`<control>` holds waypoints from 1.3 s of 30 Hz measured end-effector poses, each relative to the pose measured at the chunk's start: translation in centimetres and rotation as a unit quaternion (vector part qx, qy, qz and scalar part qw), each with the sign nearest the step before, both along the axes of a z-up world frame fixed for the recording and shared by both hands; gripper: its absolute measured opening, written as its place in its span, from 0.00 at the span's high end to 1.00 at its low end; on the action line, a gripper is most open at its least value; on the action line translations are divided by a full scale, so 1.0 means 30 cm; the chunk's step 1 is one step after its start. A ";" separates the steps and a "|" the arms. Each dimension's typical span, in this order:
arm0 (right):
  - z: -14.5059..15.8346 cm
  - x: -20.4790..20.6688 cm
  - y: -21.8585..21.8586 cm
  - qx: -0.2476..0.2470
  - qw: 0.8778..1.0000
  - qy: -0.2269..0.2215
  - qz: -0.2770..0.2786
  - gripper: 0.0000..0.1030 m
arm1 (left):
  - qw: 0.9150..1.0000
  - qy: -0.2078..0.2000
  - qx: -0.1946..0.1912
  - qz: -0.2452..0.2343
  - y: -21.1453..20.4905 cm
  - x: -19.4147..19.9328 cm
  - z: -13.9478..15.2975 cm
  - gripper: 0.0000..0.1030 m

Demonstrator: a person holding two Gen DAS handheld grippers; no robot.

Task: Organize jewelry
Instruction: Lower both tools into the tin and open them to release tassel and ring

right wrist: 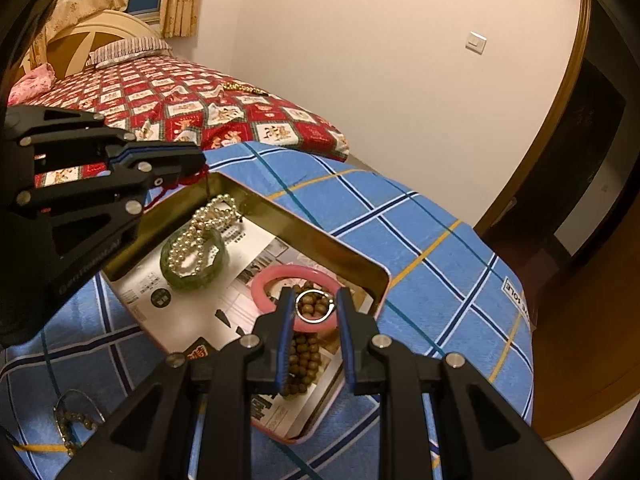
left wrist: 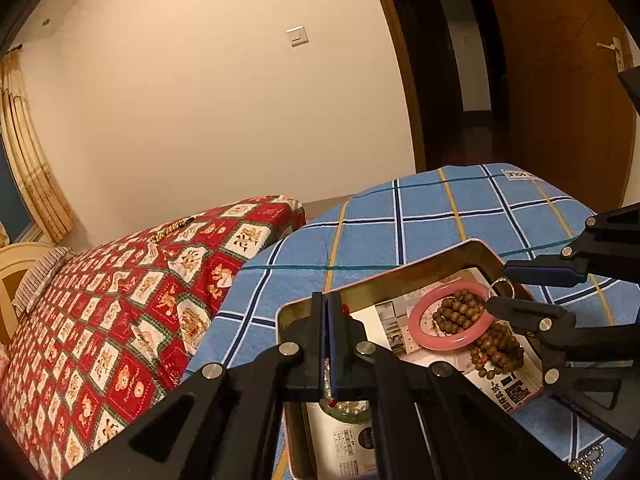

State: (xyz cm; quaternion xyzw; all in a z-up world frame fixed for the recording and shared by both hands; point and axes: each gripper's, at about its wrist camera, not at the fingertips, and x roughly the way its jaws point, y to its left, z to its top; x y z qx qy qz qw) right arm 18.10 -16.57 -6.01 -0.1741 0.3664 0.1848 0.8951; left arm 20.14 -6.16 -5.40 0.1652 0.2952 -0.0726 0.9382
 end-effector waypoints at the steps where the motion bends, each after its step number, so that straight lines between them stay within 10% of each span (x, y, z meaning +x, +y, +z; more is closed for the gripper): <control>1: -0.005 0.004 0.000 0.000 1.000 0.002 -0.001 0.78 | 1.000 0.002 -0.001 0.001 0.000 0.004 -0.007 1.00; 39: -0.074 0.023 0.027 -0.013 0.999 0.029 -0.003 0.77 | 0.999 0.033 -0.004 0.010 0.021 0.035 -0.080 1.00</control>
